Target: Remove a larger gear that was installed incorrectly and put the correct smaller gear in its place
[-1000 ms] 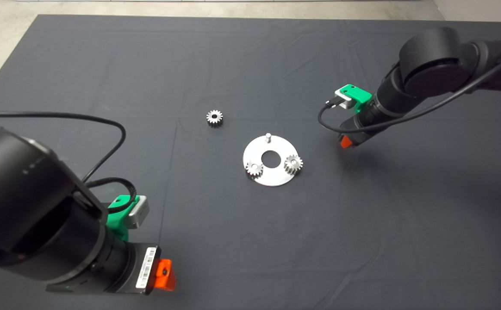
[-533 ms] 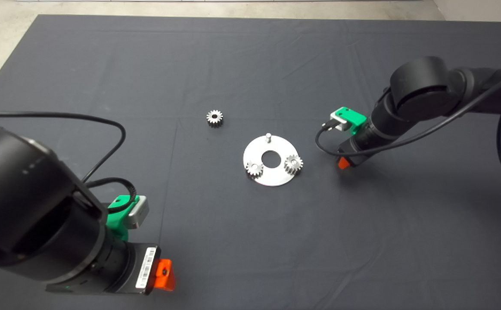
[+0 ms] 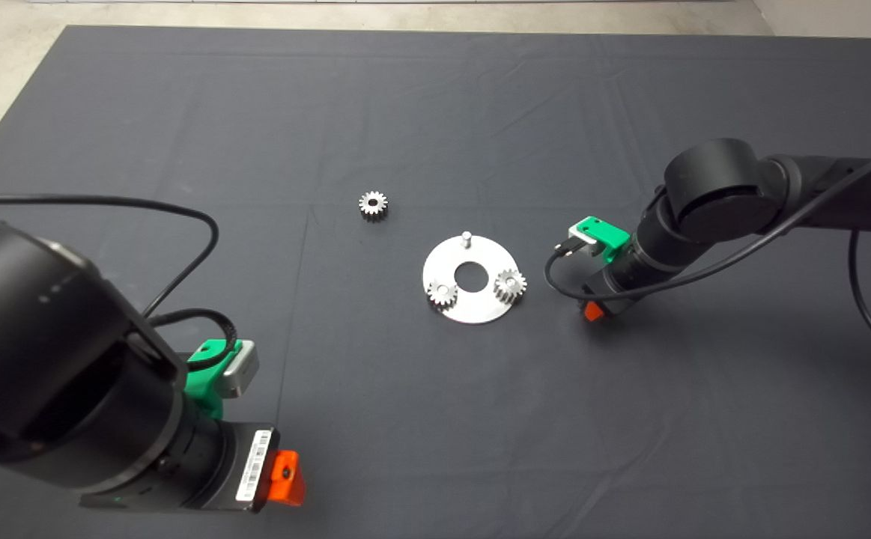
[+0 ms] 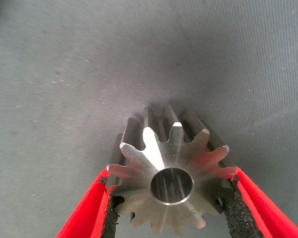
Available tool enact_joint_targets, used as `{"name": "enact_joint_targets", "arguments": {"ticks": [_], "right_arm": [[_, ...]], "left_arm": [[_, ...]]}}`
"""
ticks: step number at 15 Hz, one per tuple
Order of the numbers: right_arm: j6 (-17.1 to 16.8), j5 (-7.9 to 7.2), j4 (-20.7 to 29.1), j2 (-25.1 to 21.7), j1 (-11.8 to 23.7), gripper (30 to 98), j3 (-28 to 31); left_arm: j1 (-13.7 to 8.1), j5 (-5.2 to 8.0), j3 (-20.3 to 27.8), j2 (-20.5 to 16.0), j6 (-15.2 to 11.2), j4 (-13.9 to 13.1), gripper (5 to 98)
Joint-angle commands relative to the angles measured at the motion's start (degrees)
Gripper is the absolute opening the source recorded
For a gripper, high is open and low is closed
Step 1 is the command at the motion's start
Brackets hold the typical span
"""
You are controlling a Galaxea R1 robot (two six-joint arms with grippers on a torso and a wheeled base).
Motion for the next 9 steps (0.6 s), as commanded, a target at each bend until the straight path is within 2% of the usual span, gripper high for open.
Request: {"name": "enact_joint_targets", "arguments": {"ticks": [1,9], "right_arm": [[0.52,-5.55,-4.64,-0.2,-0.72,46.6,0.96],[0.52,-5.55,-6.0,-0.11,-0.81,46.9,1.05]], "left_arm": [[-0.65,0.61,1.02,-0.24,-0.49,-0.87,97.9],[-0.65,0.68,1.02,-0.33,-0.58,-0.82,97.9]]}}
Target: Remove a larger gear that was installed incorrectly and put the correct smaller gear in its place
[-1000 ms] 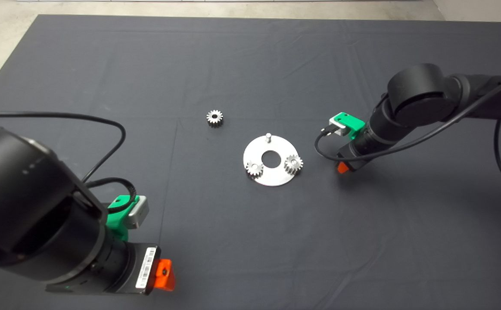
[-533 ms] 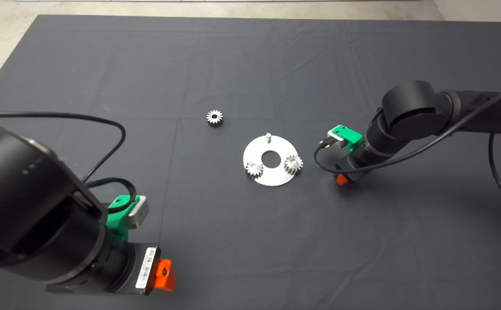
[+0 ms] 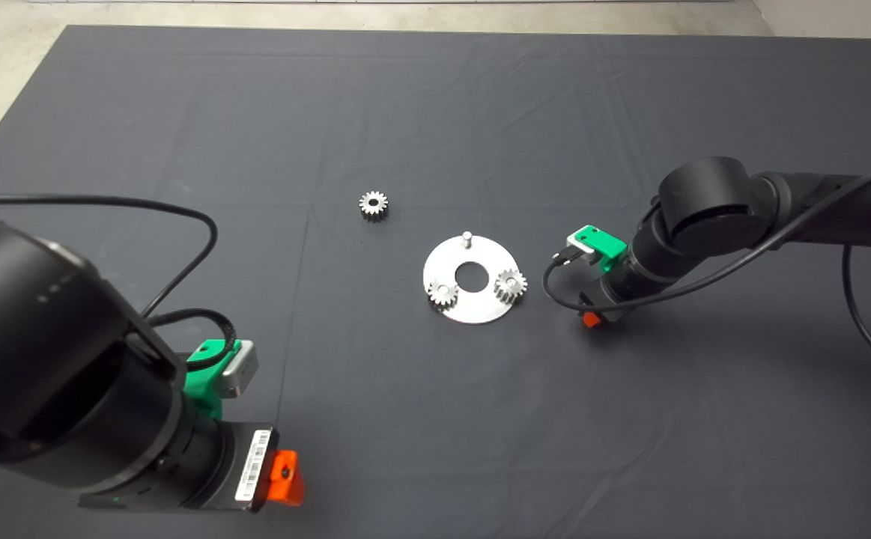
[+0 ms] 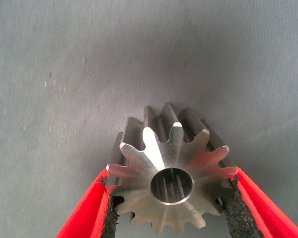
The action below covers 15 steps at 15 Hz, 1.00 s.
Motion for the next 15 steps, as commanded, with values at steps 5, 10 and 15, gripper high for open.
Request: {"name": "enact_joint_targets", "arguments": {"ticks": [5,10,15], "right_arm": [[0.41,-5.65,-2.56,-0.22,1.07,47.1,2.85],[0.41,-5.74,-2.47,-1.0,1.42,49.4,4.79],[0.41,-5.83,-2.21,-2.16,1.86,57.1,5.14]], "left_arm": [[-0.65,0.7,0.96,-0.11,-0.56,-0.81,97.9],[-0.65,0.61,0.94,-0.2,-0.47,-0.81,97.9],[-0.65,0.79,0.94,-0.46,-0.4,-0.81,97.9]]}}
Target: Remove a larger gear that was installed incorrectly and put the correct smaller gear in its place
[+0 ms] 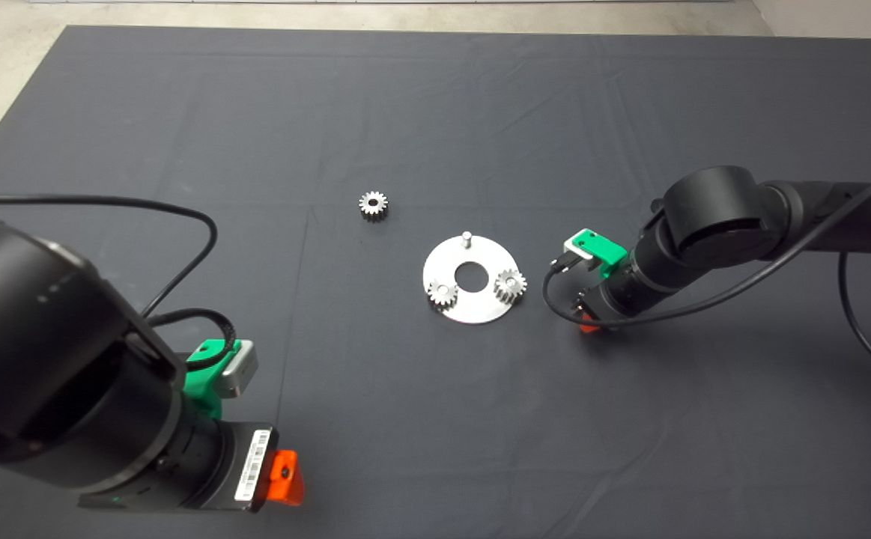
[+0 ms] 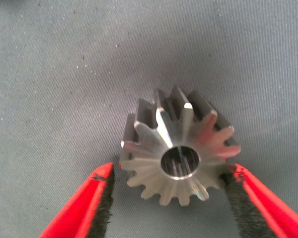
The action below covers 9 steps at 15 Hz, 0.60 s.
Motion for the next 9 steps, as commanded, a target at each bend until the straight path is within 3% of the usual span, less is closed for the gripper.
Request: {"name": "enact_joint_targets", "arguments": {"ticks": [1,5,7,9], "right_arm": [[0.32,-5.76,-1.01,-1.33,2.07,58.3,1.23],[0.32,-5.93,1.09,-1.33,9.15,63.4,3.11],[0.32,-5.93,7.32,-1.57,15.21,67.6,5.0],[0.43,-5.93,13.56,-2.24,20.25,68.8,5.92]], "left_arm": [[-0.65,0.87,0.94,-0.23,-0.41,-0.81,97.9],[-0.74,1.6,0.24,-1.9,0.41,-0.09,97.9],[-0.76,1.58,-3.19,-3.85,5.69,2.37,97.9],[-0.83,1.47,-6.27,-3.56,9.74,5.47,97.9]]}}
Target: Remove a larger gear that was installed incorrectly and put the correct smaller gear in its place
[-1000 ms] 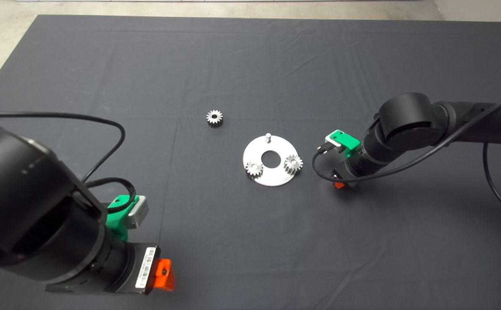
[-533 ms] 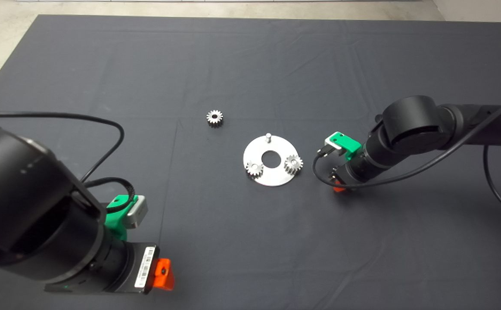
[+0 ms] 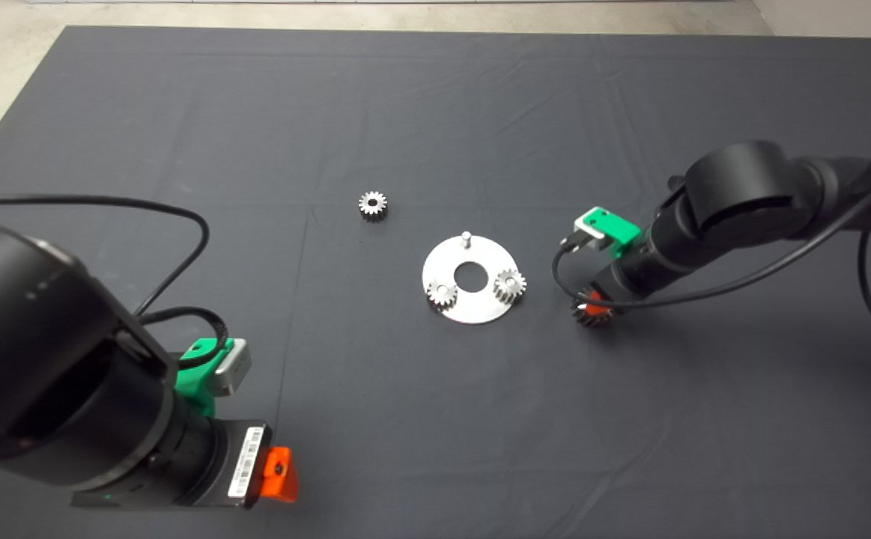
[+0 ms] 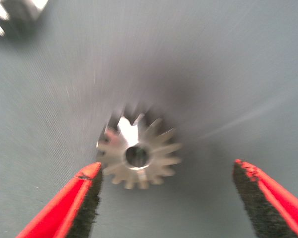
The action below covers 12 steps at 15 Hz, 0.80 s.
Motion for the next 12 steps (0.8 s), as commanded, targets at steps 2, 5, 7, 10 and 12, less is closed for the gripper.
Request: {"name": "enact_joint_targets", "arguments": {"ticks": [2,5,7,10,12], "right_arm": [[1.91,-5.97,16.56,-2.45,15.77,72.0,4.07],[3.77,-5.97,21.82,-2.4,17.85,77.0,4.55],[5.47,-5.97,23.43,-0.88,17.94,78.0,5.86],[8.64,-5.97,26.19,1.26,19.05,82.7,6.31],[9.32,-5.97,29.43,2.82,20.61,87.8,6.66]], "left_arm": [[-0.92,0.9,-9.38,-1.24,11.48,5.21,97.9],[-0.92,1.16,-15.25,0.76,16.43,5.21,97.9],[-1.0,1.34,-19.68,3.12,19.66,5.39,97.9],[-1.18,0.64,-21.76,4.38,21.04,7.89,97.9],[-1.09,0.64,-24.06,6.44,20.8,9.99,97.9]]}}
